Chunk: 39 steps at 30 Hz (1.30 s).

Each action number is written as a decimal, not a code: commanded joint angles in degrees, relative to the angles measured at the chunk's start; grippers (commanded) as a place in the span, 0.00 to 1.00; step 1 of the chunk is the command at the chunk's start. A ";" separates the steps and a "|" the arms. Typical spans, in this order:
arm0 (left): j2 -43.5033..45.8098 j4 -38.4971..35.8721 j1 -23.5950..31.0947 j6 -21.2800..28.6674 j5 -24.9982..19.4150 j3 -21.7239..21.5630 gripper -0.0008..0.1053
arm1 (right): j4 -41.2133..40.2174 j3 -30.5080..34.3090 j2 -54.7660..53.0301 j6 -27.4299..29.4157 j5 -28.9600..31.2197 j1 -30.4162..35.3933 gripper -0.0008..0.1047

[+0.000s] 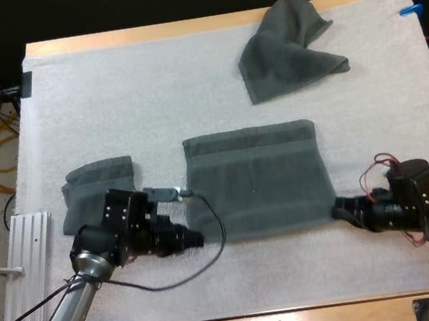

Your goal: Pick towel from pile fold and stack

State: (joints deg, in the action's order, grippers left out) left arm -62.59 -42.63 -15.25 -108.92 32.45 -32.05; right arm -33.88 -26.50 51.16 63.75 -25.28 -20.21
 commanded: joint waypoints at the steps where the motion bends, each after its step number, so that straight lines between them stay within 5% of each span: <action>1: -0.33 2.93 0.77 -1.84 -0.86 0.19 0.01 | 3.04 -0.09 0.74 -1.68 2.36 -0.08 0.01; 10: -10.68 27.11 7.17 -12.41 4.22 0.19 0.01 | 29.43 -0.21 17.54 -14.00 5.20 0.04 0.01; 16: -20.74 38.48 8.57 -16.82 7.05 -0.95 0.01 | 37.17 -2.47 26.62 -16.04 9.03 0.04 0.01; 28: -31.83 41.76 8.57 -16.80 8.87 -7.70 0.01 | 39.15 -5.63 33.04 -15.56 16.90 0.04 0.01; 36: -33.00 42.98 8.57 -16.42 9.17 -8.04 0.01 | 39.64 -5.63 33.04 -10.76 19.14 0.04 0.01; 39: -33.00 43.16 8.57 -16.42 8.94 -8.18 0.10 | 39.82 -5.63 33.04 -10.76 19.14 0.04 0.10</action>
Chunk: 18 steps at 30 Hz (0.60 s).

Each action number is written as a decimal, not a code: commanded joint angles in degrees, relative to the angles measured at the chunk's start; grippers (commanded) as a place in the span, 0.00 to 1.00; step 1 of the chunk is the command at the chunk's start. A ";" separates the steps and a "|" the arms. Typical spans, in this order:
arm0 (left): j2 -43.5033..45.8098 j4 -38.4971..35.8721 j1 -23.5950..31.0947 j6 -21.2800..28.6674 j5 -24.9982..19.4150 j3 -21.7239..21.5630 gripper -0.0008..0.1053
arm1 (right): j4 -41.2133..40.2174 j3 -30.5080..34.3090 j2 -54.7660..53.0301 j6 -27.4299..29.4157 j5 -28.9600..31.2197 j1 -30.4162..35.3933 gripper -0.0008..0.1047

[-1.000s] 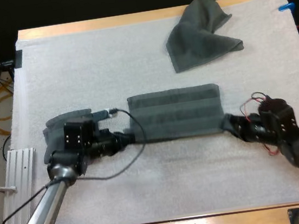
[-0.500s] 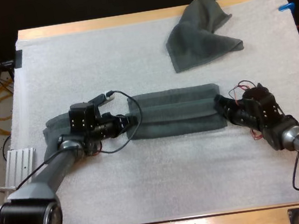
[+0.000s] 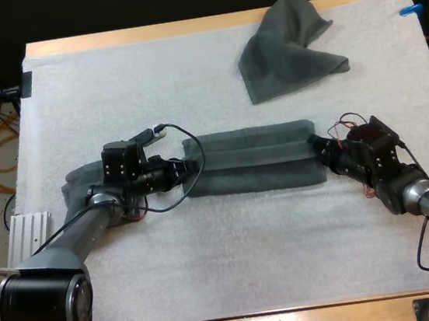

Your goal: Pick towel from pile fold and stack

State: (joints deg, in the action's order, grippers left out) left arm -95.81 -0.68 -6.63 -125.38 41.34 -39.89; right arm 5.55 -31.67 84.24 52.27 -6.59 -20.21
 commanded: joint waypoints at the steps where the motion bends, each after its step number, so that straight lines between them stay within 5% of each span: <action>1: 0.22 1.56 -0.04 0.04 0.05 -0.52 0.16 | 0.75 -0.47 -0.04 0.71 0.44 0.04 0.17; 7: 0.34 2.71 -0.04 0.04 0.77 -5.12 0.49 | 9.58 -0.60 -0.04 0.71 0.12 1.01 0.51; 13: 1.52 2.12 -0.04 0.47 4.30 -12.08 0.55 | 16.28 -4.54 -0.53 9.63 -2.73 3.59 0.52; 18: 9.05 -1.50 -0.04 5.52 0.57 -12.89 0.55 | 6.54 -9.96 -4.71 20.27 -5.28 3.95 0.52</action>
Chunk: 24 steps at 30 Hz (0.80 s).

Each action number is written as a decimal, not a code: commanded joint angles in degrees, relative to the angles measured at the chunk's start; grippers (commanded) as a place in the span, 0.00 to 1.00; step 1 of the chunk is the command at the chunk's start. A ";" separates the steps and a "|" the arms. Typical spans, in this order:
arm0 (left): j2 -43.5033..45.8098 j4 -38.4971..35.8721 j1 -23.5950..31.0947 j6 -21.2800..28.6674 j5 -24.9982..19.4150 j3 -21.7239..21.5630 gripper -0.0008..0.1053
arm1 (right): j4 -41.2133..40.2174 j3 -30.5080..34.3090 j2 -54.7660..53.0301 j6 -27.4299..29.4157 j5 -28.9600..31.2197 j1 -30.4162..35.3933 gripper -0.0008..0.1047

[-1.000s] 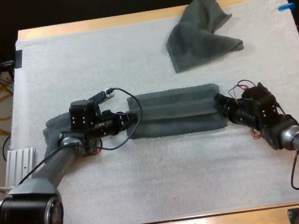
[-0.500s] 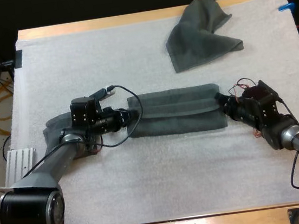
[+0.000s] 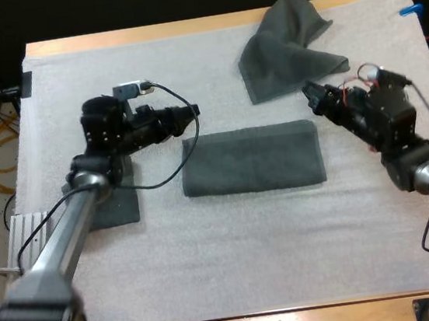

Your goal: Pick towel from pile fold and stack

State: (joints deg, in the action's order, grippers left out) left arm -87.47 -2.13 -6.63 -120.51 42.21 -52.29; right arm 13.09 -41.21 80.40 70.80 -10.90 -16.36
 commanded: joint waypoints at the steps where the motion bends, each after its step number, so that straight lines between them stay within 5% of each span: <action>1: 3.37 -2.56 -0.04 2.86 -1.88 -0.49 0.55 | -5.43 -1.78 -2.43 4.96 -0.01 0.10 0.52; 7: 16.01 -17.92 -0.04 11.93 -6.91 -0.49 0.80 | -27.67 -7.48 -10.23 15.18 4.69 0.10 0.52; 16: 28.95 -38.68 -0.36 14.72 -6.89 -0.49 0.81 | -55.82 -9.07 -19.10 18.24 4.68 0.10 0.52; 20: 30.99 -41.24 -0.52 14.97 -6.89 0.55 0.81 | -57.93 -9.07 -17.71 18.39 4.78 0.15 0.52; 24: 30.76 -41.26 -0.52 14.97 -7.24 0.67 0.81 | -51.20 -9.07 -11.42 18.00 4.63 0.15 0.52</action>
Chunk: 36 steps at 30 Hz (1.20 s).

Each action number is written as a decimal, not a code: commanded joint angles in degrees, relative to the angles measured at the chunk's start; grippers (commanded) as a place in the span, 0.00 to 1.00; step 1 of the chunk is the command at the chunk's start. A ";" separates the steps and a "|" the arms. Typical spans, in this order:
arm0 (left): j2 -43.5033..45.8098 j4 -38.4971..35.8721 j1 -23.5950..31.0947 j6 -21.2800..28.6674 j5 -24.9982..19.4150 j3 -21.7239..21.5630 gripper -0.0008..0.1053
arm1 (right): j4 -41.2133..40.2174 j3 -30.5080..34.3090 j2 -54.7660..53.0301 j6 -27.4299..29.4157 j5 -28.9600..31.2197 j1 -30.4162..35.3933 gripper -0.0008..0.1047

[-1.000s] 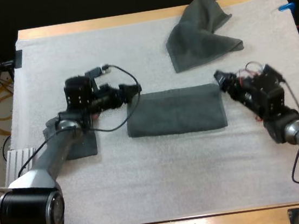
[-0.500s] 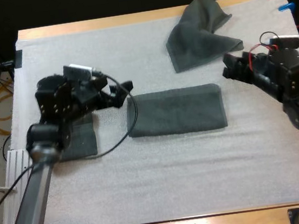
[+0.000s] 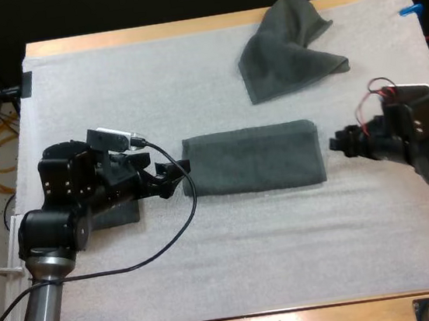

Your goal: Pick towel from pile fold and stack

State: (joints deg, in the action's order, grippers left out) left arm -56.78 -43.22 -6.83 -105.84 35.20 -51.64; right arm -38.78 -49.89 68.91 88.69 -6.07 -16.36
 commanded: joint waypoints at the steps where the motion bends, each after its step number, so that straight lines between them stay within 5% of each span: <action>1: 0.07 -0.18 -0.32 0.29 -0.18 0.02 0.81 | 2.54 -0.39 2.81 -0.19 -0.20 0.15 0.52; 13: 0.07 -1.97 -0.32 0.29 1.49 0.02 0.81 | 6.85 -6.04 28.22 -0.17 -10.97 0.15 0.52; 18: 0.07 -3.59 -0.32 0.29 1.80 0.02 0.81 | 6.80 -7.99 32.77 -0.17 -13.31 0.15 0.52; 22: 0.07 -3.59 -0.32 0.29 1.89 0.02 0.81 | 6.69 -8.86 35.12 -0.60 -23.47 0.15 0.51; 24: 0.07 -3.59 -0.32 0.29 1.89 0.02 0.81 | 6.85 -8.84 35.33 -1.80 -24.17 0.15 0.43; 29: 0.07 -3.59 -0.32 0.68 1.89 0.02 0.81 | 6.86 -9.14 35.31 -2.35 -21.91 0.15 0.01; 32: 0.07 -3.59 -0.32 0.69 1.89 0.02 0.81 | 6.09 -9.31 34.30 -2.38 -16.82 0.15 0.01; 36: 0.07 -3.59 -0.32 0.69 1.89 0.02 0.81 | 1.08 -9.31 29.64 2.61 -1.13 0.15 0.01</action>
State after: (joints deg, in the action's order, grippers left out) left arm -56.78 -46.63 -6.83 -105.45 36.68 -51.48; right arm -36.90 -58.71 99.58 90.49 -12.14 -16.34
